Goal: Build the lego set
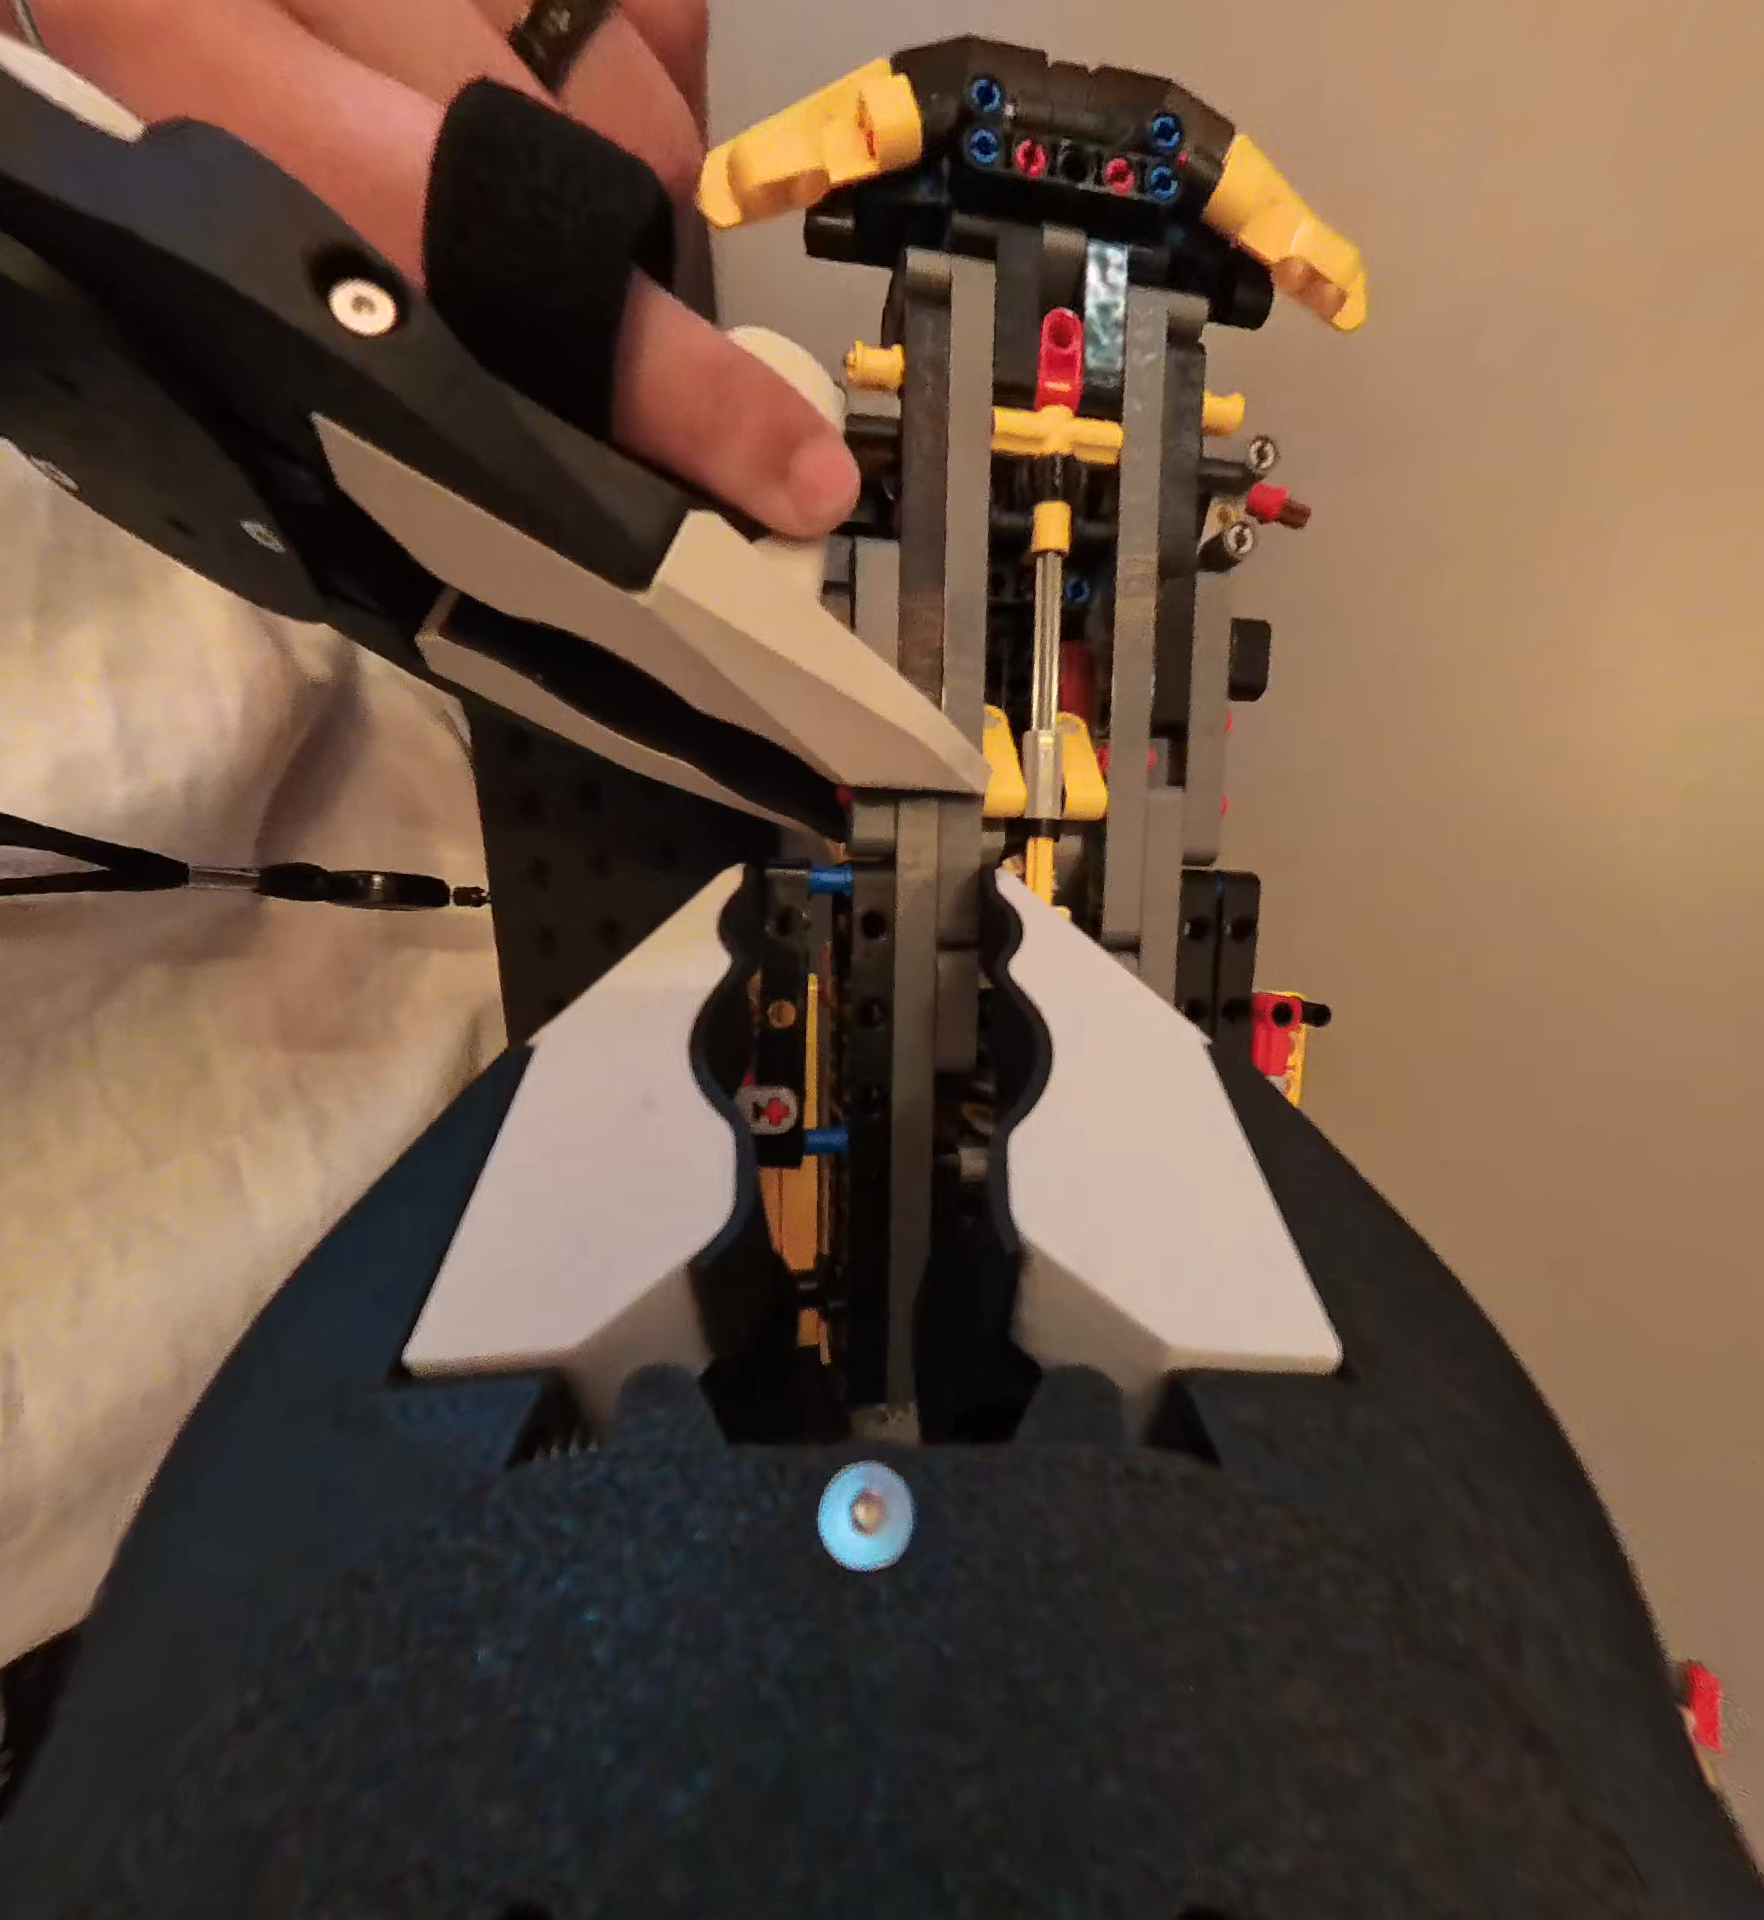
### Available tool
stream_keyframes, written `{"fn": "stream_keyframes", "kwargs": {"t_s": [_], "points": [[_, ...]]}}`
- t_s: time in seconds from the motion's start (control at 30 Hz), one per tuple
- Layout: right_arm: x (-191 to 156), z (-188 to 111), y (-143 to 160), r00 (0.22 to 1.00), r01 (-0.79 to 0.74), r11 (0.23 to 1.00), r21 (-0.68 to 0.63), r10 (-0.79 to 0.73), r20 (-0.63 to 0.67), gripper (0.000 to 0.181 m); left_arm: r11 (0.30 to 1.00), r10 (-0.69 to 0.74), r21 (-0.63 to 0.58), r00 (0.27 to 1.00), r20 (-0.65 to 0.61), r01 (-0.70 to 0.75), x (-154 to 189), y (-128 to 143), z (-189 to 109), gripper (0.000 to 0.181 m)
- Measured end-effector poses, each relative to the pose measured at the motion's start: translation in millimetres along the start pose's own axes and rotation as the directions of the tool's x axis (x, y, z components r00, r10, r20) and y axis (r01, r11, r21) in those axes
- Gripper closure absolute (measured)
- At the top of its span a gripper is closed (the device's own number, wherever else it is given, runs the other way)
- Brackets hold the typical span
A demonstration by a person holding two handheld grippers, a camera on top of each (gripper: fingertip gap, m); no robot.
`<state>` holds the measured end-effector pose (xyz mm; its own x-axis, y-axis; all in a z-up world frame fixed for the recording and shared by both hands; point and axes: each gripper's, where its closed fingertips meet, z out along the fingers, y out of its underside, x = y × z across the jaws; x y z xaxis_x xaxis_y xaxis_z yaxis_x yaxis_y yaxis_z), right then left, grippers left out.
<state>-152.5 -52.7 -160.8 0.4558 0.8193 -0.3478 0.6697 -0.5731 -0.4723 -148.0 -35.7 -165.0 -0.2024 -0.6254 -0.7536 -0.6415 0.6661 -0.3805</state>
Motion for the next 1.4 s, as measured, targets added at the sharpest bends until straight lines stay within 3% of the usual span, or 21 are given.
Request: {"fn": "stream_keyframes", "kwargs": {"t_s": [0.4,0.63,0.73,0.8,0.83,0.93,1.0,1.2,1.23,1.27,1.4], "points": [[3.0,-1.6,-1.5,0.99,-0.102,0.993,0.067,0.094,0.105,0.147,1.0,0.024,-0.018,0.999,0.037,-0.023,-0.7,0.2,1.7,0.167],[0.9,-2.9,0.2,0.995,-0.032,0.996,0.077,0.025,0.093,0.146,1.0,0.001,0.005,1.0,0.022,-0.001,0.1,-1.9,0.5,0.166],[-9.9,-43.2,-12.1,0.982,-0.058,0.971,0.232,0.014,0.188,0.136,1.0,-0.004,0.024,1.0,0.01,0.004,0.3,-1.5,-0.3,0.166],[0.5,-70.0,-2.4,0.995,-0.05,0.952,0.301,0.02,0.1,0.132,1.0,-0.013,0.019,1.0,0.011,0.013,-0.8,0.0,-0.5,0.166],[4.0,-70.9,9.4,0.999,-0.032,0.959,0.28,0.021,0.041,0.122,1.0,-0.014,0.02,1.0,0.009,0.014,-0.8,-0.1,-0.4,0.166],[-10.1,-47.9,26.4,0.996,-0.087,0.971,0.221,0.077,0.055,0.096,1.0,-0.004,0.022,1.0,0.01,0.004,0.7,-2.1,0.0,0.166],[-10.8,-30.3,35.3,0.995,-0.097,0.981,0.17,0.094,0.025,0.091,1.0,0.004,0.022,1.0,0.013,-0.004,2.2,-3.6,-0.2,0.166],[-6.8,-20.3,37.9,0.995,-0.1,0.978,0.184,0.103,-0.005,0.108,1.0,0.002,0.017,1.0,0.021,-0.003,3.7,-3.5,-1.7,0.166],[-14.8,-20.7,36.7,0.997,-0.078,0.978,0.194,0.072,0.038,0.128,1.0,0.001,0.016,1.0,0.023,-0.001,3.6,-3.5,-1.5,0.165],[-17.7,-20.2,36.7,0.996,-0.078,0.978,0.194,0.069,0.051,0.133,1.0,0.002,0.015,1.0,0.024,-0.002,3.4,-3.7,-1.5,0.166],[-18.5,-20.0,38.6,0.995,-0.085,0.971,0.222,0.071,0.069,0.133,0.999,0.025,0.023,0.999,0.035,-0.026,3.5,-5.8,-1.3,0.167]]}}
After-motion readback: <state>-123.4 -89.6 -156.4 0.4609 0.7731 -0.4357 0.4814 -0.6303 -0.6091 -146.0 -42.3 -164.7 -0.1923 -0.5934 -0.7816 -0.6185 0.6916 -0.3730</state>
